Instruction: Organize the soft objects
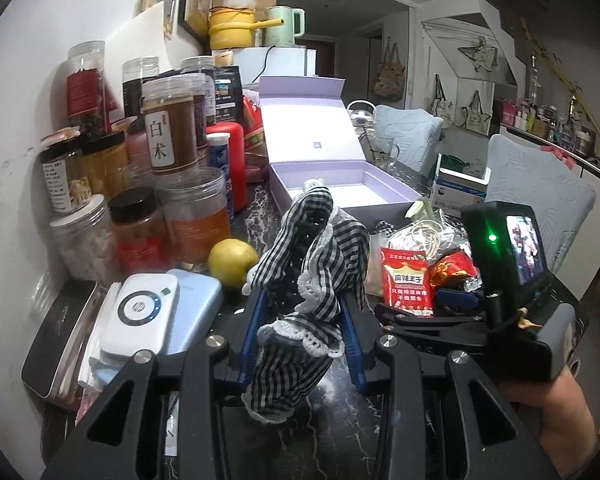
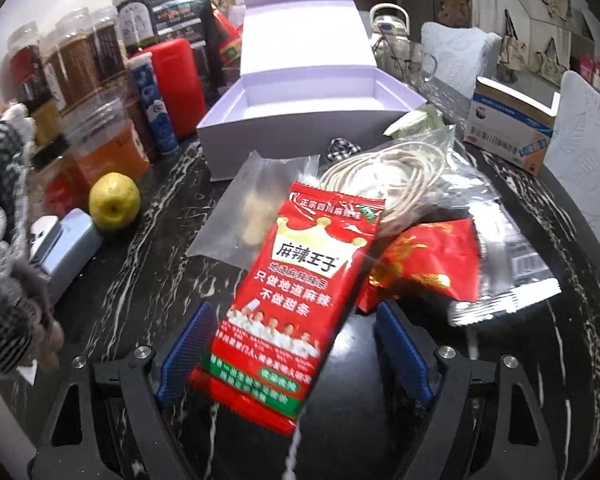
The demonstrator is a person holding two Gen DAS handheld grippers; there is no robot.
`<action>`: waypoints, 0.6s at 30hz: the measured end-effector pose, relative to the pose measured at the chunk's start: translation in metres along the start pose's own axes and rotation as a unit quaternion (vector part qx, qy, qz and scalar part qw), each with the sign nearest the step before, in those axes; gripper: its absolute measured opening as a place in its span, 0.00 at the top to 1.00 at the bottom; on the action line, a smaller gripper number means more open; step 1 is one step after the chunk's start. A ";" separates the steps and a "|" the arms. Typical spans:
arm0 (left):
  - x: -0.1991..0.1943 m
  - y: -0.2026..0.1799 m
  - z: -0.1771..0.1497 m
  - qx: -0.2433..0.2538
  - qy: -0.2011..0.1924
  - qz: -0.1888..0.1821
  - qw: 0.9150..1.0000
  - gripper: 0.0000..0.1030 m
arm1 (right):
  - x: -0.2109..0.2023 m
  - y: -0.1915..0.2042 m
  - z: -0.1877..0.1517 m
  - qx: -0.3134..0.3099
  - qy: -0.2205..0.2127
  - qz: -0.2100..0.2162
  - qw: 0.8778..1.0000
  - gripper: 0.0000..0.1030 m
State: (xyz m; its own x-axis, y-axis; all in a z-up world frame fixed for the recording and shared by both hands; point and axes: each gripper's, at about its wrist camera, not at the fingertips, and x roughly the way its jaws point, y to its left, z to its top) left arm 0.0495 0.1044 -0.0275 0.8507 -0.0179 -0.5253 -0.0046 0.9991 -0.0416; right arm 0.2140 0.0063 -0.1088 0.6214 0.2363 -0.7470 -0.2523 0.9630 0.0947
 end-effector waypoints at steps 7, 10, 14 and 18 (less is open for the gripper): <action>0.000 0.004 -0.001 -0.005 0.002 -0.003 1.000 0.65 | 0.009 0.002 0.006 -0.004 0.005 -0.054 0.999 0.51; 0.000 0.002 -0.001 -0.002 0.001 -0.005 1.000 0.65 | 0.005 -0.005 0.003 0.004 0.003 -0.035 0.999 0.56; 0.001 -0.001 0.001 -0.001 0.004 -0.013 1.000 0.65 | -0.008 -0.016 -0.004 0.012 -0.001 -0.011 1.000 0.60; 0.001 -0.006 0.006 -0.001 0.004 -0.022 1.000 0.65 | -0.029 -0.019 -0.007 0.007 -0.017 0.000 1.000 0.61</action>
State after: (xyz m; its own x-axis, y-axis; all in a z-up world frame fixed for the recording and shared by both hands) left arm 0.0534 0.0988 -0.0231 0.8460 -0.0626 -0.5295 0.0322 0.9973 -0.0665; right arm 0.1960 -0.0198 -0.0938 0.6458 0.2404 -0.7246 -0.2422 0.9646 0.1042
